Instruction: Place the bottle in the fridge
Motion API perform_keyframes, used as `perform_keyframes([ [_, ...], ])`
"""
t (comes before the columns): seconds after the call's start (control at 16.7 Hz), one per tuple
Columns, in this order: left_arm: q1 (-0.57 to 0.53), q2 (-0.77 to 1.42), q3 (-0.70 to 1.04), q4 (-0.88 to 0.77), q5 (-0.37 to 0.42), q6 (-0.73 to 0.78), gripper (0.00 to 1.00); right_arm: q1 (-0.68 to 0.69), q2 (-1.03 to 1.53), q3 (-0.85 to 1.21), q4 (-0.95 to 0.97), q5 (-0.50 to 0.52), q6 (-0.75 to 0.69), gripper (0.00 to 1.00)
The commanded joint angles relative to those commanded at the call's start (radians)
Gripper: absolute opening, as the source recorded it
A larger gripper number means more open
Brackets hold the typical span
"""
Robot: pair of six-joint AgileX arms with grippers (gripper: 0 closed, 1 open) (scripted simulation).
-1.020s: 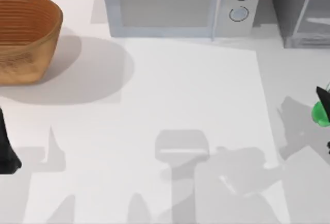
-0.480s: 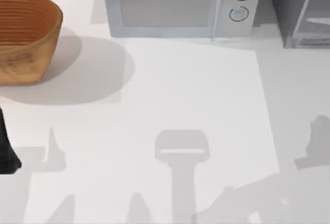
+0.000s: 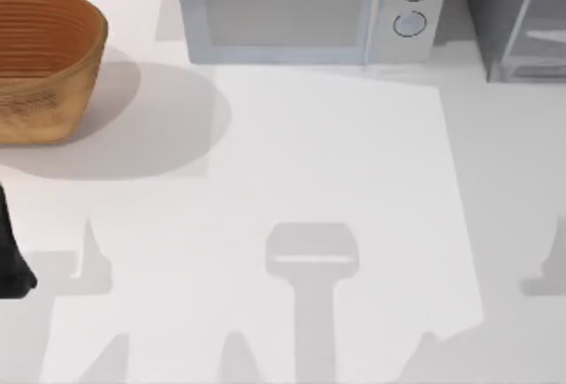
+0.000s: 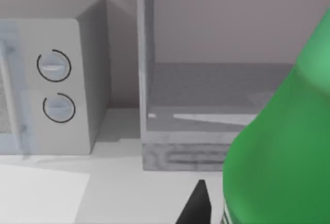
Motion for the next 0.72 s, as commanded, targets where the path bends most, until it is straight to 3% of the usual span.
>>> perform_keyframes([
  [0.42,0.000,0.000,0.000,0.000,0.000,0.000,1.00,-0.013,0.066,0.043,0.049,-0.012,0.003,0.01],
  [0.72,0.000,0.000,0.000,0.000,0.000,0.000,1.00,-0.068,0.382,0.222,0.255,-0.056,0.009,0.01],
])
